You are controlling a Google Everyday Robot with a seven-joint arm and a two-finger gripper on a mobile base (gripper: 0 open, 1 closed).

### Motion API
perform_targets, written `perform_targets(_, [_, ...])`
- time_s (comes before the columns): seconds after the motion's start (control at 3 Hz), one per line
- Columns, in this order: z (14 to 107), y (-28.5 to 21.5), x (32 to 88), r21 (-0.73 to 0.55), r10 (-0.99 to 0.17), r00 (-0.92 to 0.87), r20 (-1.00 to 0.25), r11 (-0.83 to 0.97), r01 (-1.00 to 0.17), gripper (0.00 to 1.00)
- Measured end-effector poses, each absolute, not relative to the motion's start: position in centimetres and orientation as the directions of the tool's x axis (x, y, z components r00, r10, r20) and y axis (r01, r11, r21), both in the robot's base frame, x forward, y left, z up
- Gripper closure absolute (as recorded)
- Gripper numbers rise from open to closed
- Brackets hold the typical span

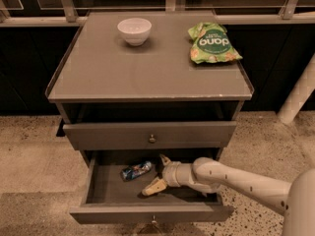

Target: Pick redbull can from middle drawer and place on counter

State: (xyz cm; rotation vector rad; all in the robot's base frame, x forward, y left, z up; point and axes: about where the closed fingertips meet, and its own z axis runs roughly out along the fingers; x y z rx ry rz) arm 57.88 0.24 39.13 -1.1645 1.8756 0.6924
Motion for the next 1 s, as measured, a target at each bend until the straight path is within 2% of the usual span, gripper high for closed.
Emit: perform_targets(1.0, [36.4, 4.2, 59.7, 0.002, -0.471, -0.206, -0.858, 0.399, -0.917, 0.0])
